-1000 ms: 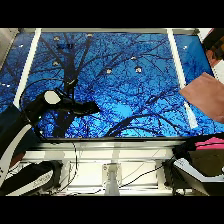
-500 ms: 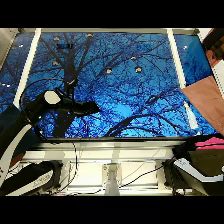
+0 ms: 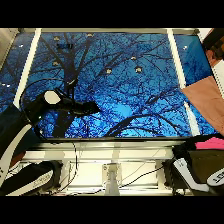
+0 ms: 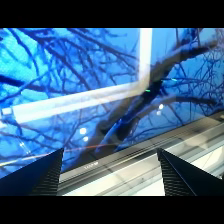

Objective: Fold the clothes and pants, and hang the long-sleeved shirts on hangers.

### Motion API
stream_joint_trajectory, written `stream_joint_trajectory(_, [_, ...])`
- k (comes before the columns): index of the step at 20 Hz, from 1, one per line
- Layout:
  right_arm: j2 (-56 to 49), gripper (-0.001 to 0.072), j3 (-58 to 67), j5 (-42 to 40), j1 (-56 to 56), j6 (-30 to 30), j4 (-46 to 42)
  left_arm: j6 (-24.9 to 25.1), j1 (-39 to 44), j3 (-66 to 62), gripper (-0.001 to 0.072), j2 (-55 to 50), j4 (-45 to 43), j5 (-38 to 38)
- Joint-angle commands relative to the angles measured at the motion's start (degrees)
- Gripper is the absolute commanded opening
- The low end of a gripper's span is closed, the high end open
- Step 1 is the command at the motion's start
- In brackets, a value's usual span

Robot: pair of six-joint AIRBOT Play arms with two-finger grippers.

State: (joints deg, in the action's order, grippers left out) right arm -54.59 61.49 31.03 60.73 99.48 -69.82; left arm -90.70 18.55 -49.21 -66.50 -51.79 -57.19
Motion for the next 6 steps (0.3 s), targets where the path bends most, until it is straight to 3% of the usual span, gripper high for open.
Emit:
stream_joint_trajectory(1, [4.46, 0.0261, 6.36, -4.55, -7.30, -7.93, 0.15, 0.00, -0.04, -0.02, 0.0648, 0.02, 0.00, 0.00])
stream_joint_trajectory(2, [5.20, 0.0164, 7.98, -4.50, -11.02, -10.16, 0.15, 0.00, -0.04, -0.02, 0.0648, 0.02, 0.00, 0.00])
stream_joint_trajectory(3, [5.81, 0.0124, 9.25, -4.39, -14.91, -12.09, 0.17, 0.02, -0.04, -0.02, 0.0648, 0.02, 0.00, 0.00])
stream_joint_trajectory(6, [6.62, 0.0125, 11.56, -3.67, -28.72, -18.36, 0.17, 0.00, -0.04, -0.02, 0.0649, 0.02, -0.02, 0.00])
